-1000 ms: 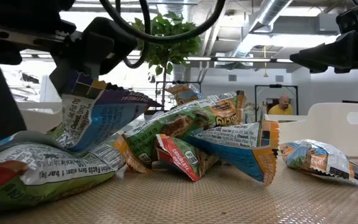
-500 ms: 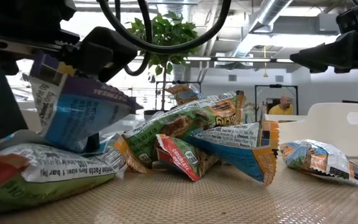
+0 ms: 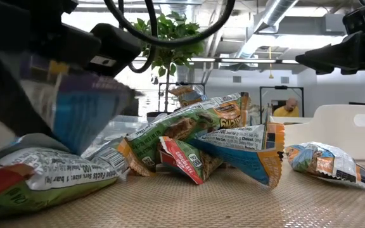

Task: Pick and place Granola Bars by type
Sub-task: Put the blue granola bar into the transparent bin

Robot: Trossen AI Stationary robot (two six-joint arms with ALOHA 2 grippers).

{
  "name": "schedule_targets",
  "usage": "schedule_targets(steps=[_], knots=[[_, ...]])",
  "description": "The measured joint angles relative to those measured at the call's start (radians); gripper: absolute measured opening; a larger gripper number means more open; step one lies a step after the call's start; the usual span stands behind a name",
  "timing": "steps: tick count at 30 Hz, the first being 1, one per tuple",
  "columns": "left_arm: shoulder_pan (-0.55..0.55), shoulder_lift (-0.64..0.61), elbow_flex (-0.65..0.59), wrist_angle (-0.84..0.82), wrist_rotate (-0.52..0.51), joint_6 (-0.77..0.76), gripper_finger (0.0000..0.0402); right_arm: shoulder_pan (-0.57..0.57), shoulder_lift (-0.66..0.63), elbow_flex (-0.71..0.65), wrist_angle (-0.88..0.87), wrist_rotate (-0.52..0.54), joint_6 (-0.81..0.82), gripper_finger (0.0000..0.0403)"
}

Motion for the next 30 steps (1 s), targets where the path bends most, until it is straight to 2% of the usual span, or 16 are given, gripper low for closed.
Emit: schedule_targets(steps=[5,15,20,26,30], knots=[[0.017,-0.039,0.0,-0.03,-0.018,-0.021,0.0029,0.0,0.0,0.0,0.0,0.0,0.0,0.0171],[0.082,-0.137,0.0,-0.099,-0.142,-0.062,0.0022,0.0,0.0,0.0,0.0,0.0,0.0,0.0171],[0.153,-0.22,0.0,-0.17,-0.255,-0.053,0.0024,0.0,0.0,0.0,0.0,0.0,0.0,0.0171],[0.272,-0.317,0.0,-0.294,-0.445,-0.09,0.0022,0.0,0.0,0.0,0.0,0.0,0.0,0.0171],[0.376,-0.354,0.0,-0.363,-0.5,-0.133,0.0023,0.0,0.0,0.0,0.0,0.0,0.0,0.0171]])
